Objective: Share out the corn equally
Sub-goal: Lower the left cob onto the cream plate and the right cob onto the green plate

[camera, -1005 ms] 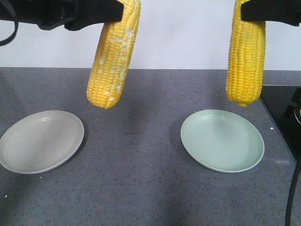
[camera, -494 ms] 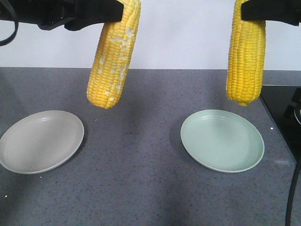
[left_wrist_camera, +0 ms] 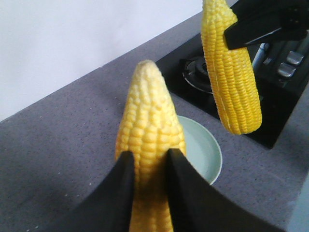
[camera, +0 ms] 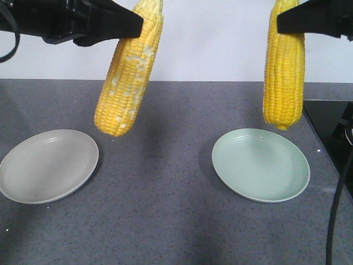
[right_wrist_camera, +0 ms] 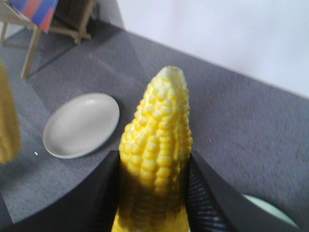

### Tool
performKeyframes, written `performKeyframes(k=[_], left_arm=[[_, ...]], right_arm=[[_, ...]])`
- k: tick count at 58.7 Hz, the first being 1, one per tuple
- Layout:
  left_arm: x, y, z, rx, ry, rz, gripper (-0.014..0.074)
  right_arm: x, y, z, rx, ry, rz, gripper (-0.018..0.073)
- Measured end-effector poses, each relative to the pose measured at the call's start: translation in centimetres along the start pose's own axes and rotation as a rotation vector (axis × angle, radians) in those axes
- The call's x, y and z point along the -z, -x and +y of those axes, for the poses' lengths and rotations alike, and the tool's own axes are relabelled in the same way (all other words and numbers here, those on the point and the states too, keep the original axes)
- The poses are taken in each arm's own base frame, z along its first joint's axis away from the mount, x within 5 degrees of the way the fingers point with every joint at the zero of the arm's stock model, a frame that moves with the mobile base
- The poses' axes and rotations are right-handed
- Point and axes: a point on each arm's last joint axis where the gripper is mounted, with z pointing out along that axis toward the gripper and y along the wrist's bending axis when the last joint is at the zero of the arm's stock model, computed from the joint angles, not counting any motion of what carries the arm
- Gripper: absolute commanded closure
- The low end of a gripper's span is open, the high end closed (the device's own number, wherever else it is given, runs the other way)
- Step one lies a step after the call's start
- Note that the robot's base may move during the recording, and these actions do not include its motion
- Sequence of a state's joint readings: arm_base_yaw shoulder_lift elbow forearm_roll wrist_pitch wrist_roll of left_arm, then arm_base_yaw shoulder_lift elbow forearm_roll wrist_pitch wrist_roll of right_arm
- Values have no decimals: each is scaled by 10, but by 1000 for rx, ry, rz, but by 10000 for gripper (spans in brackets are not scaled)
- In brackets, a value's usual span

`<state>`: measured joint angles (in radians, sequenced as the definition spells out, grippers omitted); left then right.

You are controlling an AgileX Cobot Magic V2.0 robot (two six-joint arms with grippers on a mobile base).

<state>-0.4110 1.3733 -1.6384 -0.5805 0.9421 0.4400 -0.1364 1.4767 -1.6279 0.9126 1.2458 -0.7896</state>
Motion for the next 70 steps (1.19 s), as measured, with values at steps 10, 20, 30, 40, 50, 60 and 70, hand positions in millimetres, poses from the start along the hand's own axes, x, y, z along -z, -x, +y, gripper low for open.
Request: performKeyframes(k=[10,20,30,40,50,60,70], left_arm=[[-12,-8,14,8,82,77,603],[-29,-22,34,21,197,216,603],[-43,-39,55,26,329,377,603],[-51,-52,73,37,461,501,603],[-57,-58,84,36,545,557,603],[-59,-65,93,48,577,613,603],[-57,-71,110,69,627,649,603]], right_arm=[[-37,-20,-44,-94,-11,129,561],[-75,-46,-84,-204,-5,243,546],[-99,-65,-105,-250,-3,317,501],[-125,-80,-105,-221,-20,445,431],[-149,-91,-97,-174,-21,556,280],[-153,-93,-96,-197,-29,571,79],[-153,-93,-97,-224,-41,575,-9]])
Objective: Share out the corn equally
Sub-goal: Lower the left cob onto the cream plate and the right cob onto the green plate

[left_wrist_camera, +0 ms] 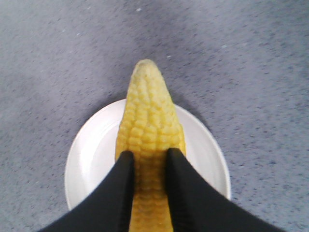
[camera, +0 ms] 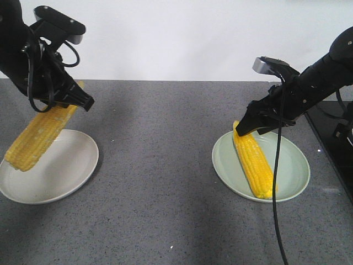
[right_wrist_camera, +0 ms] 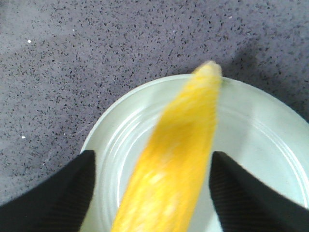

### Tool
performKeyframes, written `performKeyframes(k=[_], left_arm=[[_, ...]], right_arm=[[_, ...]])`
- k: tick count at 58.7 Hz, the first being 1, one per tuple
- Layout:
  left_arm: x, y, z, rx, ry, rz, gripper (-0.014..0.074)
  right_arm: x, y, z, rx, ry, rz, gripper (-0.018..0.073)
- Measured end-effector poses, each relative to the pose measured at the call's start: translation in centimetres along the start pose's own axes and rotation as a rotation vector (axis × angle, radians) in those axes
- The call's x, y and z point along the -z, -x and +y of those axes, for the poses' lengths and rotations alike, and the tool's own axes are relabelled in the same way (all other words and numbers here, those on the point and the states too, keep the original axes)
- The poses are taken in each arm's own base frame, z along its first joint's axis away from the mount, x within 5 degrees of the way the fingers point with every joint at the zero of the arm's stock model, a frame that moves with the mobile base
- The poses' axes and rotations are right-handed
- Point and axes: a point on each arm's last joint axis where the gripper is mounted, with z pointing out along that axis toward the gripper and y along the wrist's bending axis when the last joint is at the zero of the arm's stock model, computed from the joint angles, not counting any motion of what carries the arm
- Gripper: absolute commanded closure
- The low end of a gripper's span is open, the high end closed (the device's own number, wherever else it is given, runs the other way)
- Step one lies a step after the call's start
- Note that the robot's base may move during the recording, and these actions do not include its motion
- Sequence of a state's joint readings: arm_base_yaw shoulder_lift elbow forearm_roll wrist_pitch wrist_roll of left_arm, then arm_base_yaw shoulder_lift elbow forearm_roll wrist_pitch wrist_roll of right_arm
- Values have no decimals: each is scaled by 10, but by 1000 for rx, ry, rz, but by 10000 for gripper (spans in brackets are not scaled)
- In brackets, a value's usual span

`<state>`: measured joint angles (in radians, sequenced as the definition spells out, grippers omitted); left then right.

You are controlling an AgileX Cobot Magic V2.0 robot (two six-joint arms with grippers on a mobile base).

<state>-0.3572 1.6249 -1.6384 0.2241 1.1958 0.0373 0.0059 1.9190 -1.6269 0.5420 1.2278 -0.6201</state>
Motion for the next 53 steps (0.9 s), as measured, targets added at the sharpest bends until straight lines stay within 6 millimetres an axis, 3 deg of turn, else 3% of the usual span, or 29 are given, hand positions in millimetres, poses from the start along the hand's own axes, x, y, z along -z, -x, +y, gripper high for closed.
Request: performKeyframes(k=[15,28,41,53], left_arm=[[-25,-3,17,52,23,79,596],[-47,-3,23,79,27,134,536],[-63,-3,22,80,21,171,361],[-63,-4,21,83,14,188,185]], right_arm=[[0,0,0,-49,1,-1,-8],[0,0,1,-63,4,-4,-1],[9,2,7,-59,11,-33,-1],[12,4,11,-70,40,-58,-1]])
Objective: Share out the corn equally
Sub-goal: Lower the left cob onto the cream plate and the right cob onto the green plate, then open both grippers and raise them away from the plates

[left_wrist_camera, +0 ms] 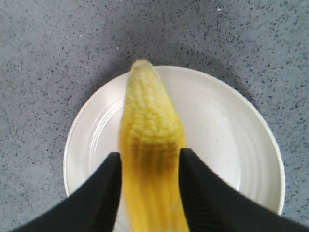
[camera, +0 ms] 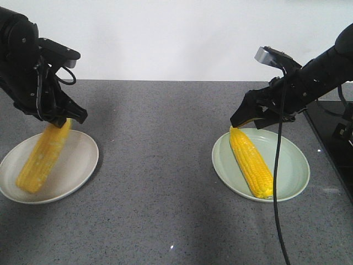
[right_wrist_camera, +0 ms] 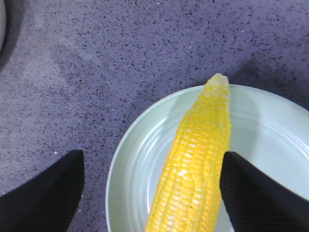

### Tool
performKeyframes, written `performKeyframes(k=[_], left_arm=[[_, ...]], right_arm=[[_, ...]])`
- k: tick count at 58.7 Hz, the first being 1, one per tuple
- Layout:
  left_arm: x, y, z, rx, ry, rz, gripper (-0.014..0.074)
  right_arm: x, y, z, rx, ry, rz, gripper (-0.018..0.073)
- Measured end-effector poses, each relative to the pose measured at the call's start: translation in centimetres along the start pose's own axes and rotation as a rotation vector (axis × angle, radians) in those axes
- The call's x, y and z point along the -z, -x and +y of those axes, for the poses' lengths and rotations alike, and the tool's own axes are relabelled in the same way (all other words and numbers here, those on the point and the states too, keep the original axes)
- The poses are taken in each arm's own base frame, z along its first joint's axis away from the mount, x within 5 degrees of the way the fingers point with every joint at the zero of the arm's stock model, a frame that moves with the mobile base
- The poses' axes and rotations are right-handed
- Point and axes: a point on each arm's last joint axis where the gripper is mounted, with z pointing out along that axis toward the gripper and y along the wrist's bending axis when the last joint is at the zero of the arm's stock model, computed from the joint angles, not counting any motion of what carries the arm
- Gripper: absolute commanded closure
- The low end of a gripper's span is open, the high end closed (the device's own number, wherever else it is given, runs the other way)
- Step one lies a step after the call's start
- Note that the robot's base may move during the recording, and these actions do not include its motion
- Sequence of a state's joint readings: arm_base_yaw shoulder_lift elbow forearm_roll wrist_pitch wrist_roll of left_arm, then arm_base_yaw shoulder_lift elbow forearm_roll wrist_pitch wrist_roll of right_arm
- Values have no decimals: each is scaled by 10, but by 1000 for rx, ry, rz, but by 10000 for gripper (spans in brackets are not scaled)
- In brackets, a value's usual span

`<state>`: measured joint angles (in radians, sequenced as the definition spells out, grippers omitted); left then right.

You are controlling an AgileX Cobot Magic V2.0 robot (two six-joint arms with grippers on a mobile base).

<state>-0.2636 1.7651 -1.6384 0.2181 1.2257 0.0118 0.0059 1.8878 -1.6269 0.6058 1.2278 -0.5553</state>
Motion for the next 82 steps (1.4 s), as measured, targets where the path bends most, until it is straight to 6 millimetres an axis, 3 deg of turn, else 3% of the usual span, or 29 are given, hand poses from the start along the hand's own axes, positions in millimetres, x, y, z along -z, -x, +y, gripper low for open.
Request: performKeyframes(k=[7,18,23,30,37,51,59,66,69,74,82], left_arm=[[0,-1,0,0,0,11,143],[0,-1,0,0,0,12,157],[0,-1,0,14,-6,12,180],[6,-2,-2,33,-33,-8,251],[28,-2,-2,61,-77,-117,351],[109,-17,2,105,-182,-446,579],[155,-40,-1,69,-268,-618,605],[179,-72,-7,38,-346,-756,604],[177,-87,-12,26,-371,-797,604],[167,-118,-21,-2,-405,-863,604],[129,-169,-36,-22,-424,-931,603]], right_arm=[[0,1,2,-10,19,-12,-1],[2,3,6,-19,49,-34,29],[6,5,11,-13,80,-65,113],[21,8,26,32,122,-133,333],[48,8,48,143,145,-225,575],[116,-9,103,384,104,-402,564],[152,-34,134,488,40,-527,564],[164,-67,152,542,-18,-614,564],[165,-88,158,565,-46,-644,564],[147,-123,155,553,-84,-649,564],[117,-186,147,529,-194,-699,564]])
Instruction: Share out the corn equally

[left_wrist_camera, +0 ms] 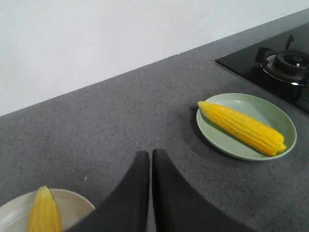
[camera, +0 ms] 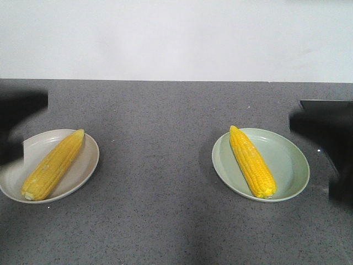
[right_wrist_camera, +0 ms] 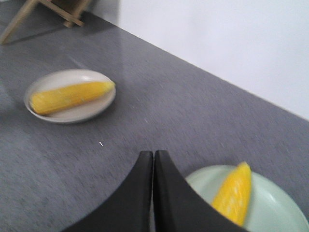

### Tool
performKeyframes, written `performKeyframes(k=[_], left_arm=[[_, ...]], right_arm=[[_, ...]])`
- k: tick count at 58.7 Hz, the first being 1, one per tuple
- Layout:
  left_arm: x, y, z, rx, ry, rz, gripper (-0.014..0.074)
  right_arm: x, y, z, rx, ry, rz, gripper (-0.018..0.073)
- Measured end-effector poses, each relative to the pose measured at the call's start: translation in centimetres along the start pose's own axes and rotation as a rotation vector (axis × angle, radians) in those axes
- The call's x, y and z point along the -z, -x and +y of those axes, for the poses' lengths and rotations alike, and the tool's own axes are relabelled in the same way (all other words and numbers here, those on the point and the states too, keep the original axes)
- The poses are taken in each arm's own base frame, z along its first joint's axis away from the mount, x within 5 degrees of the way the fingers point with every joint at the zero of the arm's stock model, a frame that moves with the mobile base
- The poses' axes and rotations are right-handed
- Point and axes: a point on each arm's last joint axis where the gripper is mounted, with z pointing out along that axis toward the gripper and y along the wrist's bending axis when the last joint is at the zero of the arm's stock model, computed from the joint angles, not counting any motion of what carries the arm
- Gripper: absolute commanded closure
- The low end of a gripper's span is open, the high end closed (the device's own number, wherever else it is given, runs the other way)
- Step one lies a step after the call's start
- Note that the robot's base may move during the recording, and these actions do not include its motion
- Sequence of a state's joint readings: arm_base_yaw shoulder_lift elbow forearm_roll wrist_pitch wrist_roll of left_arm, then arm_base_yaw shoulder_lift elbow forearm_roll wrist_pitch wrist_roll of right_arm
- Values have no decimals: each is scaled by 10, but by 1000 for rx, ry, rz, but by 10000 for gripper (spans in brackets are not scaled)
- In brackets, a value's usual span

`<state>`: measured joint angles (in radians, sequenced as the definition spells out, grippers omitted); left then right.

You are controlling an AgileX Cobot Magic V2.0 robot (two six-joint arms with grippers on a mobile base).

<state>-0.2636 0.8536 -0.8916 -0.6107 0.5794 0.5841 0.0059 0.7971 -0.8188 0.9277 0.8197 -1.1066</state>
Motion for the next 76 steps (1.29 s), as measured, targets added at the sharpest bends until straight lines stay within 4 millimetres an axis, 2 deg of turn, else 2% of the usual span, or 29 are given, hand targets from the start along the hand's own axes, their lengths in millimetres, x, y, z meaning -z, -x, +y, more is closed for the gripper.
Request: performKeyframes(k=[6,11,17,21,76], left_arm=[[3,-52,-2,52,27,-40,603],[3,-87,1,141,74,-62,603],[1,-118,6,223,136,-67,603],[0,-127,8,245,152,-62,603],[1,-126,12,271,199,-103,603]], right_arm=[[7,-51,15,1,-108,-10,564],[8,-85,22,-22,-178,-14,564],[8,-119,28,-54,-254,-21,564],[9,-130,29,-59,-280,-27,563],[11,-132,30,-63,-309,-56,563]])
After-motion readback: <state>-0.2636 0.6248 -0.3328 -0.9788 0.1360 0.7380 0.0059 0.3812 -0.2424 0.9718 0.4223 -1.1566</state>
